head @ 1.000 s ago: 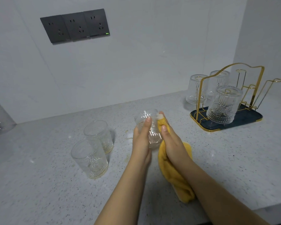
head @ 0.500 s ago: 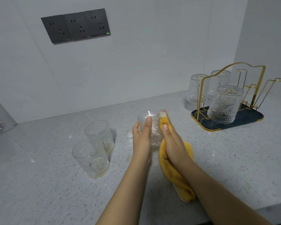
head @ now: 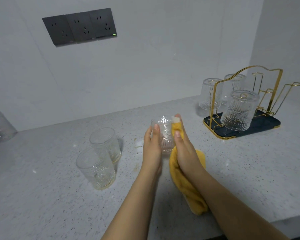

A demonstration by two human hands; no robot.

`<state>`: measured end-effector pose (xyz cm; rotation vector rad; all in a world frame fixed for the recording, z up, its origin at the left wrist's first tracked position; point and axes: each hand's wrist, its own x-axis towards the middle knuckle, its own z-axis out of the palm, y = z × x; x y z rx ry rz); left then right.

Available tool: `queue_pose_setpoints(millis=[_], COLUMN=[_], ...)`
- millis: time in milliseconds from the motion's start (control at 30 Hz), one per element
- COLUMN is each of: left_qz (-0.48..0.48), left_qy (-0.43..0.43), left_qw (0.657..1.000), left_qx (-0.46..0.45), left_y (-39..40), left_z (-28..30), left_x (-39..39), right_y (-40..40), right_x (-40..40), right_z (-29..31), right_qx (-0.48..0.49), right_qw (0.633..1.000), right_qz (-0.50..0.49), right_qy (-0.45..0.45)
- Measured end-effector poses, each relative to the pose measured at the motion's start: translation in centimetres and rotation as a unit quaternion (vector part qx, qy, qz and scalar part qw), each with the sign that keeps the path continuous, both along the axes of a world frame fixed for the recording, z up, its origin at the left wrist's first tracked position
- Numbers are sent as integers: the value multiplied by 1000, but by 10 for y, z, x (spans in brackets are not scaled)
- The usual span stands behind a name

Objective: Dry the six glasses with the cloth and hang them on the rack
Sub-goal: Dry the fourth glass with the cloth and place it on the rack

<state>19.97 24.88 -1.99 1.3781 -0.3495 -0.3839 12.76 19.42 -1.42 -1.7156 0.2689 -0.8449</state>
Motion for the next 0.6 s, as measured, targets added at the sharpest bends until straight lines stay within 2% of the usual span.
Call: queue_pose_setpoints(millis=[67, 100, 167, 233, 300, 467, 600], left_qz=[-14, -44, -104, -163, -206, -263, -283], left_qy=[-4, -1, 10, 14, 28, 6, 34], left_qw=[1000, 999, 994, 986, 978, 963, 957], left_qx=[0, -3, -12, -25, -21, 58, 54], left_y=[0, 0, 0, 0, 2, 9, 9], left_z=[-3, -3, -2, -1, 2, 1, 4], left_x=[-2, -5, -10, -11, -10, 0, 0], right_y=[-2, -7, -19, -33, -43, -65, -74], right_x=[5, 7, 9, 9, 5, 0, -1], right_z=[-2, -4, -1, 4, 11, 24, 50], right_qx=[-60, -36, 112, 271, 344, 337, 322], right_qw=[998, 999, 992, 961, 938, 930, 936], right_qz=[-4, -18, -57, -45, -44, -130, -131], right_qy=[-10, -12, 16, 33, 21, 67, 61])
